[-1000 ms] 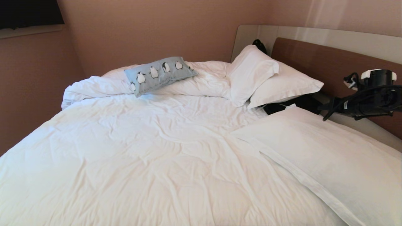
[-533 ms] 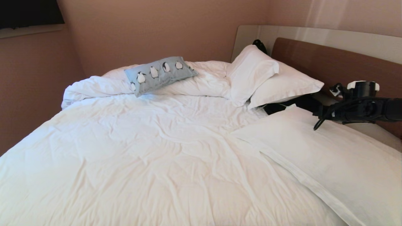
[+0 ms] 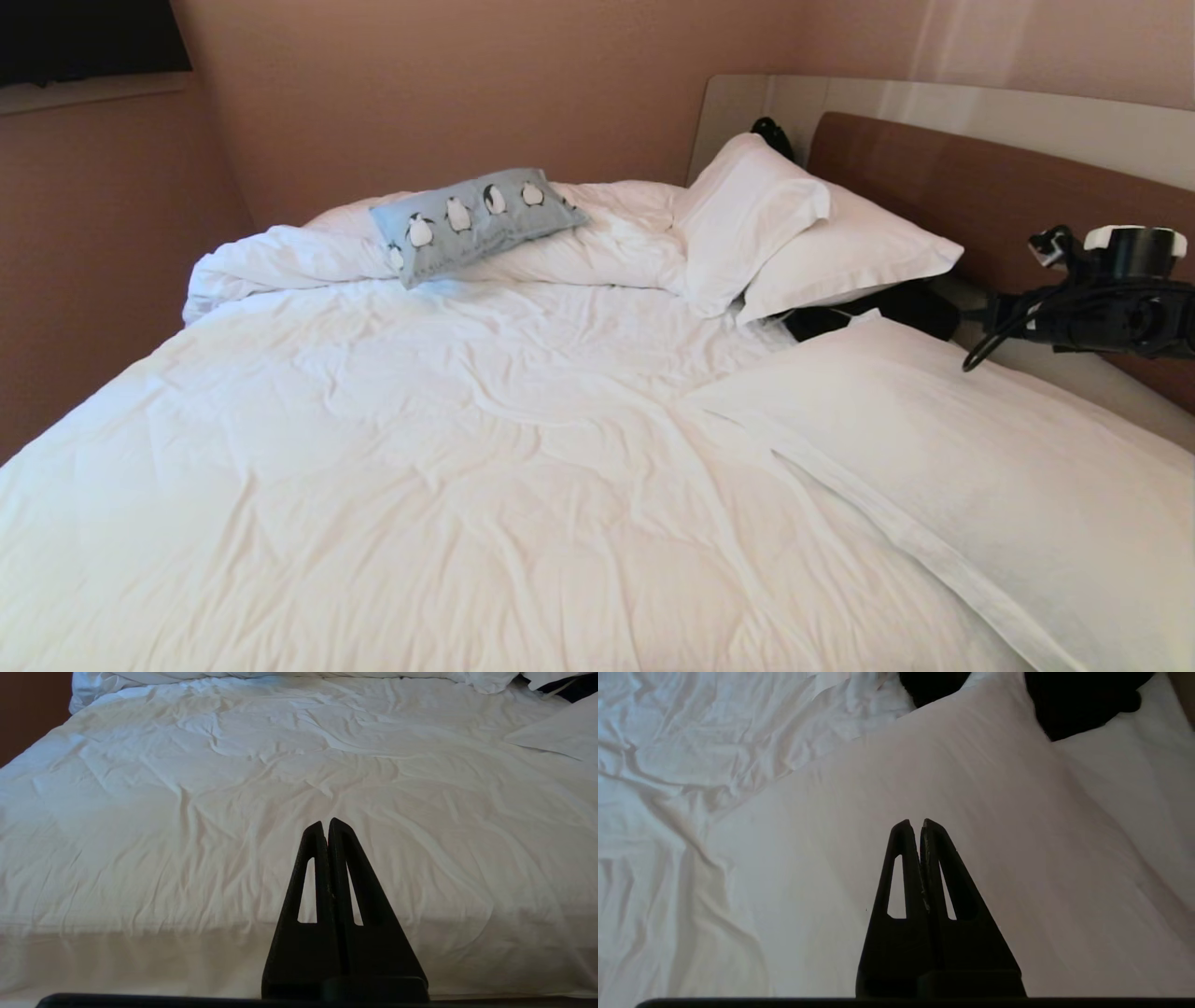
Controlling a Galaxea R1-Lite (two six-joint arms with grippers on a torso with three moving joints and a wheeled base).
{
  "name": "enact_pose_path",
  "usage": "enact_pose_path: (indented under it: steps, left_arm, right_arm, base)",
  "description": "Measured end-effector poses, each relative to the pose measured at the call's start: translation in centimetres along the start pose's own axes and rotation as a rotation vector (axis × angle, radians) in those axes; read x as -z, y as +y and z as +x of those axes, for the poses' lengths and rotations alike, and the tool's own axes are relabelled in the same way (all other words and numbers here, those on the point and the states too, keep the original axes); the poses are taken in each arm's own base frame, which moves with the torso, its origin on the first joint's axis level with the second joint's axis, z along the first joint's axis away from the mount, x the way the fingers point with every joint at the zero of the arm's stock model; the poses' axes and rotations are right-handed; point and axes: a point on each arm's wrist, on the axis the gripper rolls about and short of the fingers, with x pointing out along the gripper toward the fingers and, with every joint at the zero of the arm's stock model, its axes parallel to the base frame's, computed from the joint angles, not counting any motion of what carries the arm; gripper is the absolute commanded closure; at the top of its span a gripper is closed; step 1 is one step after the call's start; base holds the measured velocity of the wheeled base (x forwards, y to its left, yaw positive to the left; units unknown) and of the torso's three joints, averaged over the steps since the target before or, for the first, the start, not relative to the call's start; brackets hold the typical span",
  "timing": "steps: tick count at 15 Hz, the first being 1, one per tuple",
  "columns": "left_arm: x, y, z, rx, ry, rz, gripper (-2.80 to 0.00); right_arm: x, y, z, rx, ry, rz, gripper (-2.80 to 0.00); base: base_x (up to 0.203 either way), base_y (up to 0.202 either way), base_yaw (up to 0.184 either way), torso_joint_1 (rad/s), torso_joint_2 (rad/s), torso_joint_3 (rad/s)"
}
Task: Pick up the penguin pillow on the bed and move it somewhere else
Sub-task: Place the pillow at the bedside
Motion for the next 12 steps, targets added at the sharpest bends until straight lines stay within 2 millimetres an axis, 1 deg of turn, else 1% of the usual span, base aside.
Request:
enact_pose_path:
  steps: [2, 6, 11, 12]
  left_arm:
    - [0.00, 0.00, 0.00, 0.000, 0.000, -0.003, 0.00]
    - [0.00, 0.00, 0.00, -0.001, 0.000, -0.004, 0.00]
    - [-0.01, 0.00, 0.00, 0.001, -0.001, -0.003, 0.00]
    - [-0.01, 0.00, 0.00, 0.001, -0.001, -0.003, 0.00]
  right_arm:
    - [-0.06, -0.49, -0.12, -0.010, -0.017, -0.001, 0.00]
    - [0.55, -1.10, 0.20, -0.046, -0.011, 0.005, 0.00]
    - [0.80, -1.19, 0.43, -0.051, -0.008, 0.006, 0.00]
    - [0.83, -1.28, 0.40, -0.048, -0.007, 0.007, 0.00]
  base:
    - [0.000, 0.000, 0.000, 0.000, 0.00, 0.000]
    - [0.000, 0.000, 0.000, 0.000, 0.00, 0.000]
    - [0.000, 0.000, 0.000, 0.000, 0.00, 0.000]
    - [0.119, 0.000, 0.002, -0.007, 0.00, 0.000]
